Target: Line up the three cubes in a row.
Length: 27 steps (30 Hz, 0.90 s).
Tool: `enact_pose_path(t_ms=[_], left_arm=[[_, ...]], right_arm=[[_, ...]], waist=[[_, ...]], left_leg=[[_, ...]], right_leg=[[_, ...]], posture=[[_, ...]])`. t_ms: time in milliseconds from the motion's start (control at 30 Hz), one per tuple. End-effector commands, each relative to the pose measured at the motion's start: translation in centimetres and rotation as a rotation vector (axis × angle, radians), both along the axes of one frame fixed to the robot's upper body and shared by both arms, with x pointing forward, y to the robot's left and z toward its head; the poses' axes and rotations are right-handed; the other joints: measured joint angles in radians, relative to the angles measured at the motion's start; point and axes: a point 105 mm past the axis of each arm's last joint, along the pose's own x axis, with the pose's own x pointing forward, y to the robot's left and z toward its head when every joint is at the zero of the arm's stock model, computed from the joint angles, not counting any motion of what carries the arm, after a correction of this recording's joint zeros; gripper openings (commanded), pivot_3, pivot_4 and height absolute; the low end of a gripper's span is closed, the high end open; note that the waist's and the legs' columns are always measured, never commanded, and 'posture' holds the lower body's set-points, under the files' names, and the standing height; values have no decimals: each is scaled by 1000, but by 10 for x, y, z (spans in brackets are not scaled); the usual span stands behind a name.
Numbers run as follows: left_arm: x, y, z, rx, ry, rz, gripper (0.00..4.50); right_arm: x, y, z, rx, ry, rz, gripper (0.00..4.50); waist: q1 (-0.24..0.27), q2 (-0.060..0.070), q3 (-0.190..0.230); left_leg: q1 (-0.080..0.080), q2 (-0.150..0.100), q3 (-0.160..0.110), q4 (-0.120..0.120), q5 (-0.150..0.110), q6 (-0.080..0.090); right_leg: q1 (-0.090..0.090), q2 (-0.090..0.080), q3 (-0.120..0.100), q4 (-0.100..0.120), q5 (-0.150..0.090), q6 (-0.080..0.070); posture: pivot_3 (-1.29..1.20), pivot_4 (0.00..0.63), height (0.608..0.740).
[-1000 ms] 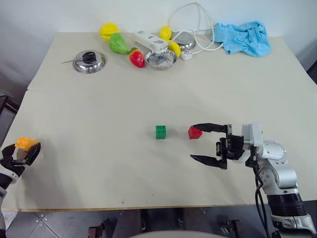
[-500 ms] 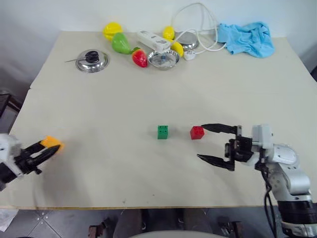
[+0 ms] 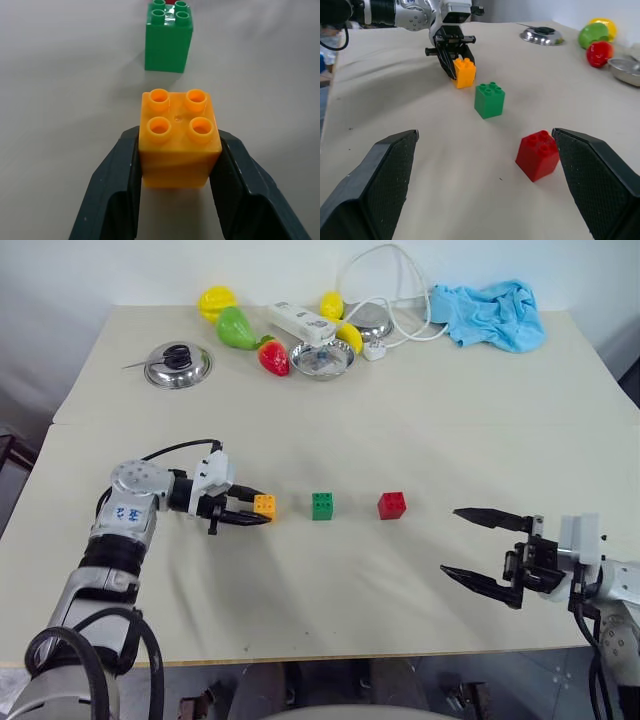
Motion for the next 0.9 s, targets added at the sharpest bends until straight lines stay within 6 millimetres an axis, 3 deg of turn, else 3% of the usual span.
enact_pose_path(t_ms=[33,200,333,433,533,667,767,900], left_arm=[[4,4,-1,27,-9,-18,1499],[10,-3,-2,9,-4,-18,1499],[9,-2,-2,-5,-19,-34,2771],[8,9,15,-77,-68,-11,3687],[1,27,31,-135,-104,8,3687],[-24,55,48,-199,-223,66,3687],[-39,75,58,-249,-276,156,3687],[-55,95,57,-242,-245,274,3687]], right_arm=[[-8,-1,10,7,-56,-26,4500],[-13,-4,6,24,-40,-56,4500],[-15,-5,-1,22,-16,-49,4500],[-13,-6,-3,16,-24,-34,4500],[-8,-5,3,37,-57,-22,4500],[1,-2,18,108,-92,-7,4500],[2,-1,18,89,-93,39,4500],[8,-4,14,27,-107,101,4500]], waist=[[2,0,0],[8,-1,0],[10,-1,0],[7,-2,0],[-2,-2,0],[-18,-1,0],[-20,-1,0],[-7,-1,0]], left_leg=[[0,0,0,0,0,0],[0,-1,-1,1,0,1],[0,-1,-1,2,0,1],[-1,0,-3,2,0,1],[0,0,-10,2,0,1],[0,2,-11,2,1,1],[0,5,-12,2,1,1],[0,4,-13,3,0,2]], right_leg=[[0,0,0,0,0,0],[1,-1,0,0,0,1],[1,-1,0,0,1,1],[1,-1,0,0,1,1],[1,-1,0,1,1,1],[0,-1,0,2,0,1],[1,-2,0,2,0,1],[2,-3,0,2,0,1]], posture=[[0,150,740],[0,150,740],[0,150,740],[0,150,740],[0,150,740],[0,150,740],[0,150,740],[0,150,740]])
